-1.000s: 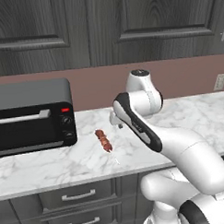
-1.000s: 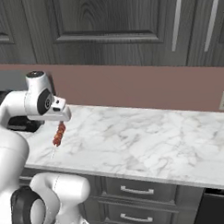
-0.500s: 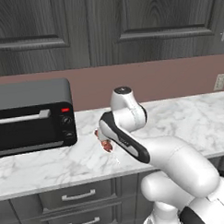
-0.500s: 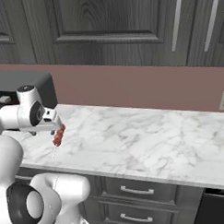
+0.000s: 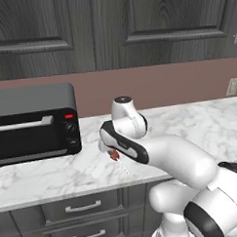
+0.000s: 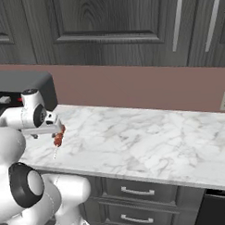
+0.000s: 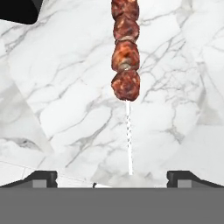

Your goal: Store the kebab skewer in the freezer for long-term storage. Close the freezer door after placing the cooked food.

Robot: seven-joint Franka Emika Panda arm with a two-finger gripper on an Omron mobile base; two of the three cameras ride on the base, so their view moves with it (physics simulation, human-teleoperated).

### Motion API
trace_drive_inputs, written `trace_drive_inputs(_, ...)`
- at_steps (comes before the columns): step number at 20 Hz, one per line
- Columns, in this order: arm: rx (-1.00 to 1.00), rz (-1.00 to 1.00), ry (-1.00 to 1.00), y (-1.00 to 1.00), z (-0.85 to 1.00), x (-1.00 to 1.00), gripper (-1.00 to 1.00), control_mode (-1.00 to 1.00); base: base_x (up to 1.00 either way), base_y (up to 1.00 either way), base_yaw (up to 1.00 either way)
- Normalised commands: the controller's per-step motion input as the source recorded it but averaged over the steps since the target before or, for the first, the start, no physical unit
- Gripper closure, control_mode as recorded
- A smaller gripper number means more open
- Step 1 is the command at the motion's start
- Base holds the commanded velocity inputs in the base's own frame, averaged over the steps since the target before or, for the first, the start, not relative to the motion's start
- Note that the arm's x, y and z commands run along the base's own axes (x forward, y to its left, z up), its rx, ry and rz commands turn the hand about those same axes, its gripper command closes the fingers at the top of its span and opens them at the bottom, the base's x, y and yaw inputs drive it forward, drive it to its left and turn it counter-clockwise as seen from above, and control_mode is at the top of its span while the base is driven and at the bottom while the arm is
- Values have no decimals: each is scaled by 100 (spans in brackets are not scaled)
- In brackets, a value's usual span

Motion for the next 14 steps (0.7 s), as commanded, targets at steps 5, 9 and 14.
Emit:
trace_drive_inputs(5, -4, 0, 0, 0, -19, 40, -100, -100, 0, 0, 0)
trace_drive_inputs(9, -4, 0, 0, 0, -27, 34, -100, -100, 0, 0, 0)
trace_drive_inputs(14, -5, 2, 0, -12, -38, 34, -100, -100, 0, 0, 0)
